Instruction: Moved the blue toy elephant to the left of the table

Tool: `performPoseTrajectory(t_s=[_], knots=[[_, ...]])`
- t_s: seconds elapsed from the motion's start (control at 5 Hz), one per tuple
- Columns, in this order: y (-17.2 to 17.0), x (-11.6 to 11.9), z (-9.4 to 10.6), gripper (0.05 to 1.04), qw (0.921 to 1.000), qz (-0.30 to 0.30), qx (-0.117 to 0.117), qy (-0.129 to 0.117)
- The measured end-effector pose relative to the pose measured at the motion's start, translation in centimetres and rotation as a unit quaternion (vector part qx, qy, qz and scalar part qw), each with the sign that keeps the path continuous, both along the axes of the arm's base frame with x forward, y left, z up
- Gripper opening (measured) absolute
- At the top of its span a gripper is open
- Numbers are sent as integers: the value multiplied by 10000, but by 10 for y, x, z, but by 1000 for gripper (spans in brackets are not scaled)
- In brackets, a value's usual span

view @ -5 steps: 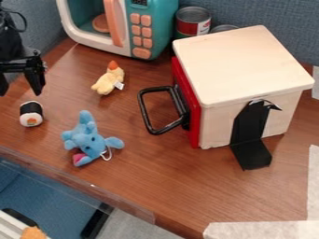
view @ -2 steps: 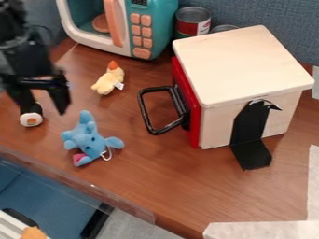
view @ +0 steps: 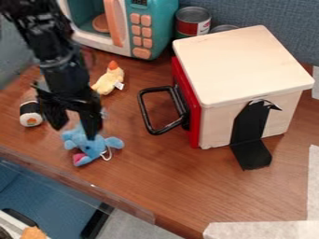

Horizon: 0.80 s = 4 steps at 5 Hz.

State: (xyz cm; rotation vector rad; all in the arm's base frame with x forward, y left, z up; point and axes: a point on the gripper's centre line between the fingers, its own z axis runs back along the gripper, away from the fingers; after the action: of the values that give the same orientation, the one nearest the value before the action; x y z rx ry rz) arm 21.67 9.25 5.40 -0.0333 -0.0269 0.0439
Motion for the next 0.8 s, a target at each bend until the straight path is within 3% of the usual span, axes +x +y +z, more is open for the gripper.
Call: performPoseTrajectory(t_s=[0.2, 0.4, 0.8], knots=[[2, -5, -18, 1001, 9993, -3, 187, 322], [-1, -6, -29, 944, 9985, -74, 226, 490], [5, -3, -26, 340, 9984, 101, 201, 526]])
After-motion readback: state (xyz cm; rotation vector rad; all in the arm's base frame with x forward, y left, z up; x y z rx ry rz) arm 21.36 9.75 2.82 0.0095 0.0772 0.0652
